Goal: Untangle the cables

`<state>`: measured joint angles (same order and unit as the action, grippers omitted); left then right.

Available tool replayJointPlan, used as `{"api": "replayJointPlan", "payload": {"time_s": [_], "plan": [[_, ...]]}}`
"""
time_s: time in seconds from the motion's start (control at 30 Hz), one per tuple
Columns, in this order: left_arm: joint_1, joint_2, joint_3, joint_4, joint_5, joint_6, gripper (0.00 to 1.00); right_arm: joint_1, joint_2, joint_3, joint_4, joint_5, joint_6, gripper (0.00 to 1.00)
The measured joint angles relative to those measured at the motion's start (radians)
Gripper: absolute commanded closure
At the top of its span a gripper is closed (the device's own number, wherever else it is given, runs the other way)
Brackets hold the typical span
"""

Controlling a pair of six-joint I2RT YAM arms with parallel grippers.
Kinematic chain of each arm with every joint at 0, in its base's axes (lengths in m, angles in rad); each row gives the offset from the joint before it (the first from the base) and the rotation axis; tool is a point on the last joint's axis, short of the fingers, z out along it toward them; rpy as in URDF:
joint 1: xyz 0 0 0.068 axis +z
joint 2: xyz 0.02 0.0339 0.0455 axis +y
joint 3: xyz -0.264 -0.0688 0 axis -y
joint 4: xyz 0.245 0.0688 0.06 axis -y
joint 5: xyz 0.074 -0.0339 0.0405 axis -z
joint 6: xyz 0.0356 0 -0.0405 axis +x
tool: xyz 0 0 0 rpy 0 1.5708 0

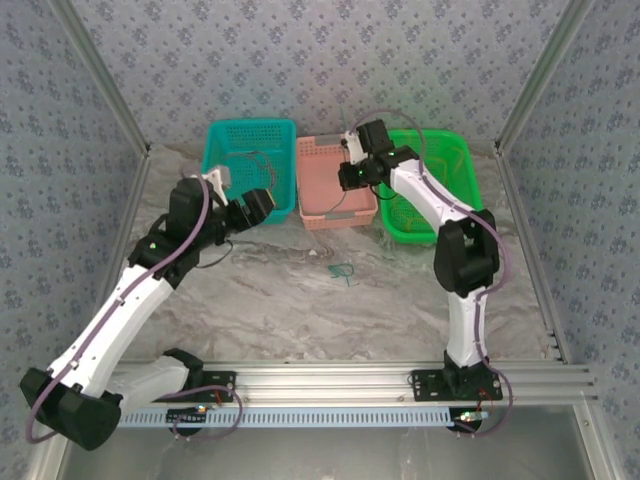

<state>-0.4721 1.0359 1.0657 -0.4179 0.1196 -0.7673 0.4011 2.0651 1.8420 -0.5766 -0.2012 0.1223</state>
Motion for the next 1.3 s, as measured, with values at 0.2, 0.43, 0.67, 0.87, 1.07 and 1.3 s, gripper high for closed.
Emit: {"api": "replayJointPlan", "payload": {"time_s": [0.2,0.43,0.67,0.87,1.07,1.3], "plan": [[-0.027,-0.023,-0.06,0.006,0.008,0.0,0.23,-0.003,0.083,0.008,0.011,0.097,-0.025,1.0],[-0.028,-0.026,-0.068,0.028,0.011,0.0,0.23,-0.002,0.118,0.057,0.011,0.14,-0.052,1.0],[-0.031,-0.025,-0.068,0.05,0.011,0.0,0.23,-0.002,0.183,0.142,-0.022,0.177,-0.067,1.0],[-0.04,-0.025,-0.068,0.054,0.01,0.0,0.24,0.002,0.227,0.153,-0.038,0.179,-0.068,1.0],[-0.04,-0.024,-0.068,0.054,0.01,0.0,0.24,0.02,0.23,0.153,-0.047,0.177,-0.09,1.0],[-0.041,-0.007,-0.068,0.055,0.01,0.0,0.23,0.024,0.266,0.209,-0.098,0.161,-0.09,0.85]]}}
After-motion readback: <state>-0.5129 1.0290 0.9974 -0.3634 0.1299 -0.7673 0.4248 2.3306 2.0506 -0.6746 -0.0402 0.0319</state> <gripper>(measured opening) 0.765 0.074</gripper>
